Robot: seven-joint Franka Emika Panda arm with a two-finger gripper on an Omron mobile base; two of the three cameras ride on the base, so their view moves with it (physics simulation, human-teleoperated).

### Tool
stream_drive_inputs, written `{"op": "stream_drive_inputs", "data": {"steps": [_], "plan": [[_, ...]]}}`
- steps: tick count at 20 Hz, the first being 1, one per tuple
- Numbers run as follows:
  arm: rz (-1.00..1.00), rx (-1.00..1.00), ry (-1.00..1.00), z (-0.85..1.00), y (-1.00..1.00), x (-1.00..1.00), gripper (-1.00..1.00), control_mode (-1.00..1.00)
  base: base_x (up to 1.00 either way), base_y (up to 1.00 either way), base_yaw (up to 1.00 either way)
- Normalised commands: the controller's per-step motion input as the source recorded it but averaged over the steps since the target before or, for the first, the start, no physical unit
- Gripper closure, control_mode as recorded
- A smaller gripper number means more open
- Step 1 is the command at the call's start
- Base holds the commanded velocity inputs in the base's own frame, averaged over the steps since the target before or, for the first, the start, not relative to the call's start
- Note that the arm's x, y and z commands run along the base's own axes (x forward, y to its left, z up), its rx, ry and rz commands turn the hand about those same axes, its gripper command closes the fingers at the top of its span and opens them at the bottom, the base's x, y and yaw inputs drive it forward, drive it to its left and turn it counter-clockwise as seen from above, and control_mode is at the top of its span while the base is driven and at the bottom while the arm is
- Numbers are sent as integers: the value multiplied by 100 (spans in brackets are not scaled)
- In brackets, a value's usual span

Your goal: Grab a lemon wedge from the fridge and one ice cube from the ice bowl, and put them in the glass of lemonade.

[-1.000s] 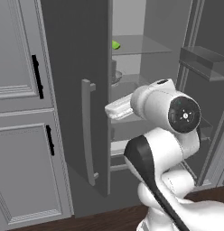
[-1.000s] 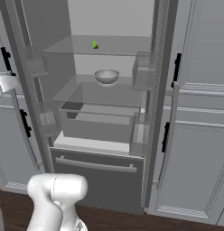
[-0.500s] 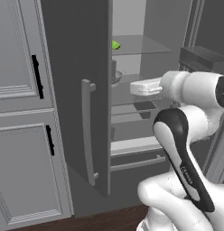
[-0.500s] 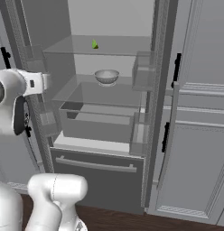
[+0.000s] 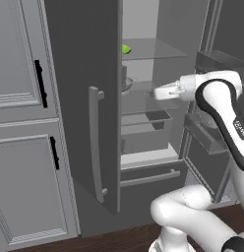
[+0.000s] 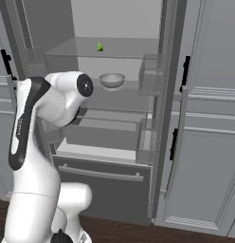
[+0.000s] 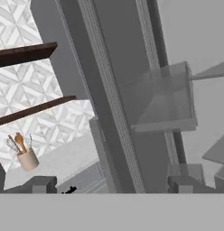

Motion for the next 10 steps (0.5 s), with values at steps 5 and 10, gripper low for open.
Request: {"op": "stream_drive_inputs", "data": {"steps": [5,10], "plan": [[21,1,-1,-20,22,11,-100,-100,0,0,0],[13,0,-1,-43,24,30,-100,-100,0,0,0]]}}
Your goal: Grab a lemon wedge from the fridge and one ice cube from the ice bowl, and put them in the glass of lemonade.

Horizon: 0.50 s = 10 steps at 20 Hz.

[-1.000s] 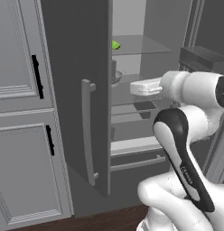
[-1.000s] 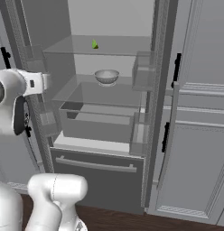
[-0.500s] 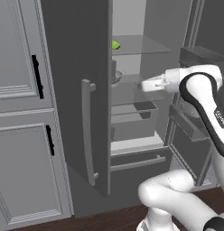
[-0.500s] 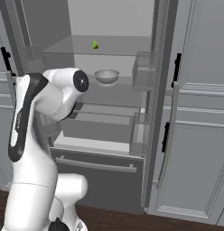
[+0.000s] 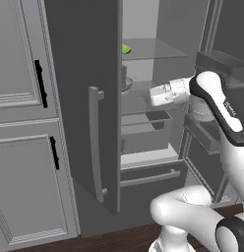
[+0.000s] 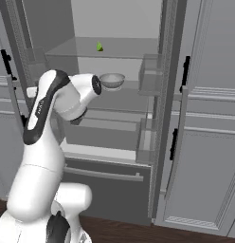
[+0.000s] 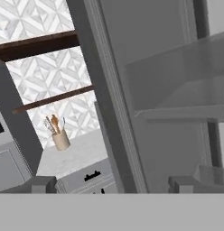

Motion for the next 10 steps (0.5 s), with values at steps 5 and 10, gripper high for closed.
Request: {"op": "stream_drive_inputs", "data": {"steps": [5,10], "plan": [[18,2,-8,-71,8,66,-100,-100,0,0,0],[26,4,-4,-32,24,37,-100,-100,0,0,0]]}}
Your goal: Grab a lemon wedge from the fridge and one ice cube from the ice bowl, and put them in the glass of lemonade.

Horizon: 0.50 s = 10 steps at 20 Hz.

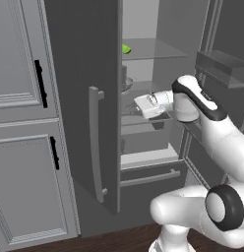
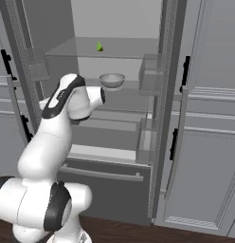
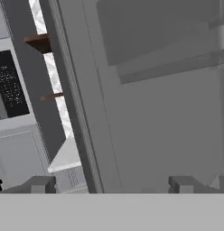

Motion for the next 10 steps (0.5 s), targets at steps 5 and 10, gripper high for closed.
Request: {"op": "stream_drive_inputs", "data": {"steps": [5,10], "plan": [[35,2,0,-1,75,3,-100,-100,0,0,0],[31,0,0,0,88,1,-100,-100,0,0,0]]}}
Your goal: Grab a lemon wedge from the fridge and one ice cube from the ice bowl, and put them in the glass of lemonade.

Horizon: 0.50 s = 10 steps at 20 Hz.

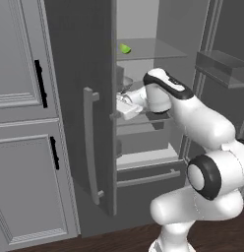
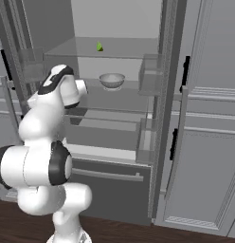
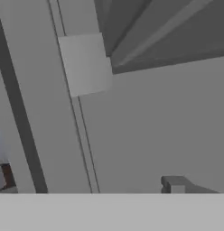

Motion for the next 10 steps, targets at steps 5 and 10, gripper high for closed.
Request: {"op": "stream_drive_inputs", "data": {"steps": [5,10], "plan": [[30,0,-1,0,100,-7,-100,-100,0,0,0],[31,0,-9,0,100,-17,-100,-100,0,0,0]]}}
